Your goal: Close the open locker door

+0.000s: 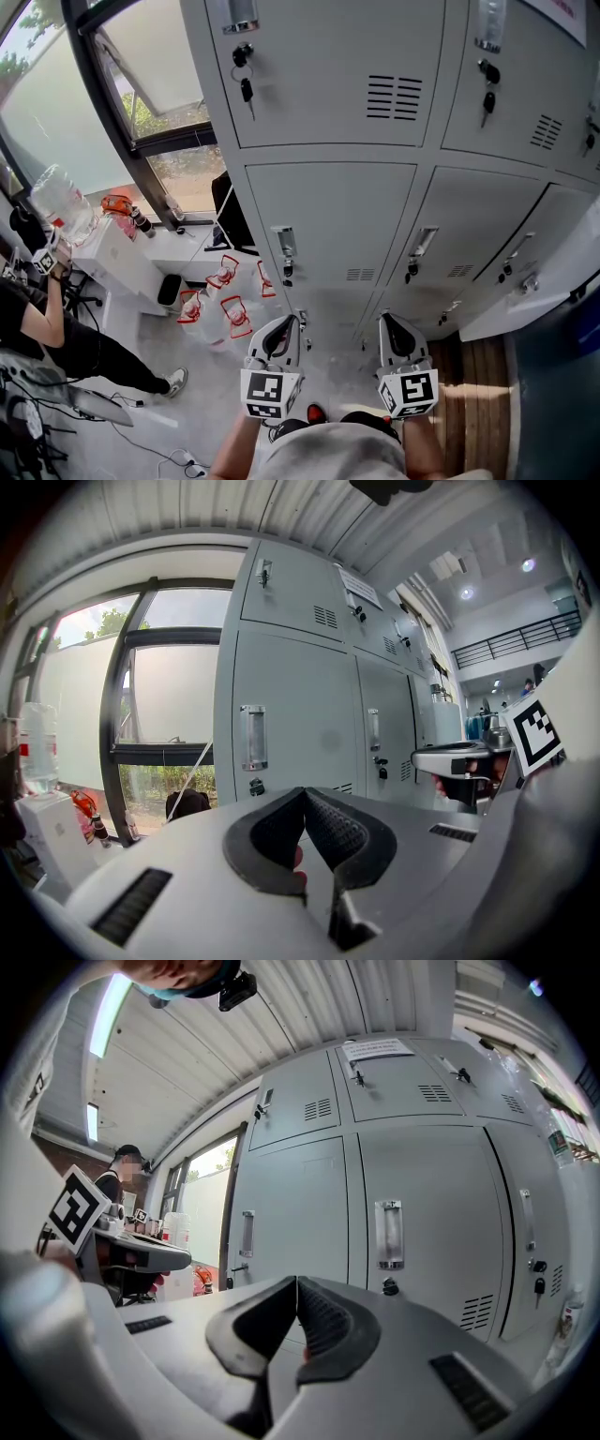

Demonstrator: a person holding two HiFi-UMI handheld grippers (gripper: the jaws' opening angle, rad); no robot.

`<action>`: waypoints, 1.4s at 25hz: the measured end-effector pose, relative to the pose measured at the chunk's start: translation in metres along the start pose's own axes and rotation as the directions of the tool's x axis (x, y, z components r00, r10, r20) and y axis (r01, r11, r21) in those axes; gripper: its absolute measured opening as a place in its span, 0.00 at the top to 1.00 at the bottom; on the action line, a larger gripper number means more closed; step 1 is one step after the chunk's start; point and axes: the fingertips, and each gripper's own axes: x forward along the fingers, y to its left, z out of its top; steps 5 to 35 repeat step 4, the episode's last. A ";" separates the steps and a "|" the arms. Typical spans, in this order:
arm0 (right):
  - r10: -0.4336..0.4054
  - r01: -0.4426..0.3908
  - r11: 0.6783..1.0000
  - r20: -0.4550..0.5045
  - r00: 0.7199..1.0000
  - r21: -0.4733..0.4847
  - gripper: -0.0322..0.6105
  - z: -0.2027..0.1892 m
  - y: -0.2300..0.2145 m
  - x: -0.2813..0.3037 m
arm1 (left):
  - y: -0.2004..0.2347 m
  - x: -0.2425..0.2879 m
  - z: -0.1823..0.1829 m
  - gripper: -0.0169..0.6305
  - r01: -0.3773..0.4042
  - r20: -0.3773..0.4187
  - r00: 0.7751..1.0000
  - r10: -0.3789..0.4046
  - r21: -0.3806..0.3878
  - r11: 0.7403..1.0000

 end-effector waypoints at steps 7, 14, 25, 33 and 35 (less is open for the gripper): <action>0.010 -0.010 1.000 0.008 1.000 -0.006 0.92 0.000 0.002 0.001 | 0.000 0.000 0.000 0.94 0.000 0.000 1.000 0.000 0.002 1.000; 0.010 -0.010 1.000 0.008 1.000 -0.006 0.92 0.000 0.002 0.001 | 0.000 0.000 0.000 0.94 0.000 0.000 1.000 0.000 0.002 1.000; 0.010 -0.010 1.000 0.008 1.000 -0.006 0.92 0.000 0.002 0.001 | 0.000 0.000 0.000 0.94 0.000 0.000 1.000 0.000 0.002 1.000; 0.010 -0.010 1.000 0.008 1.000 -0.006 0.92 0.000 0.002 0.001 | 0.000 0.000 0.000 0.94 0.000 0.000 1.000 0.000 0.002 1.000; 0.010 -0.010 1.000 0.008 1.000 -0.006 0.92 0.000 0.002 0.001 | 0.000 0.000 0.000 0.94 0.000 0.000 1.000 0.000 0.002 1.000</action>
